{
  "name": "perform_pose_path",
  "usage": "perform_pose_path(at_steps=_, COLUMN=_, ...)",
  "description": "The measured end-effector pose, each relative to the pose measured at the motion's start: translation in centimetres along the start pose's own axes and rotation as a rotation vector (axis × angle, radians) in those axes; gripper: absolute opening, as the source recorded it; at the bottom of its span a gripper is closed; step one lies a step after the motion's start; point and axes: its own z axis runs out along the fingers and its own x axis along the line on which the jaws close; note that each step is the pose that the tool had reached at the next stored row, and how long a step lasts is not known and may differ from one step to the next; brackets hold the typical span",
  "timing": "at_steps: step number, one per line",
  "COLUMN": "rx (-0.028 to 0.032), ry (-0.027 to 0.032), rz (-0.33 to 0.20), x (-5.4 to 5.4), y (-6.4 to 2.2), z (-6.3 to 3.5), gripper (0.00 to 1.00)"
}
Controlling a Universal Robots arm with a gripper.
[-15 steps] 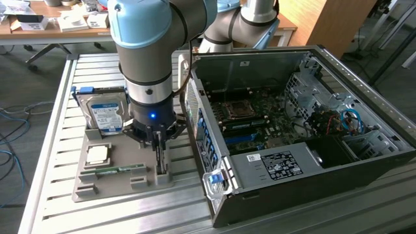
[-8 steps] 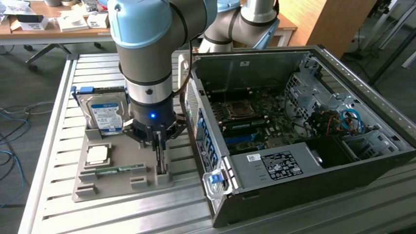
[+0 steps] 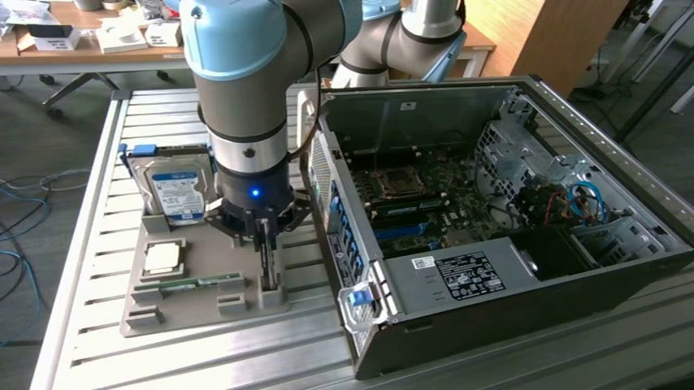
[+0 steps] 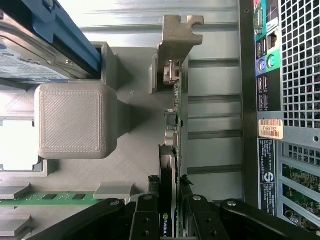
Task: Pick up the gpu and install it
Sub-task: 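Pick up the gpu and move the gpu toward the slot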
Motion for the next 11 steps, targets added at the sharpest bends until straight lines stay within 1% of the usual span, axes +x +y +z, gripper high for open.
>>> perform_pose_path(at_steps=4, rx=-0.0004, ry=0.0000, rz=-0.005, x=0.0, y=0.01, z=-0.22, gripper=0.26)
perform_pose_path(at_steps=7, rx=-0.0001, ry=0.0003, rz=-0.006, x=0.0, y=0.03, z=-0.73, gripper=0.26)
perform_pose_path(at_steps=11, rx=-0.0002, ry=0.0003, rz=-0.006, x=0.0, y=0.07, z=-1.66, gripper=0.26)
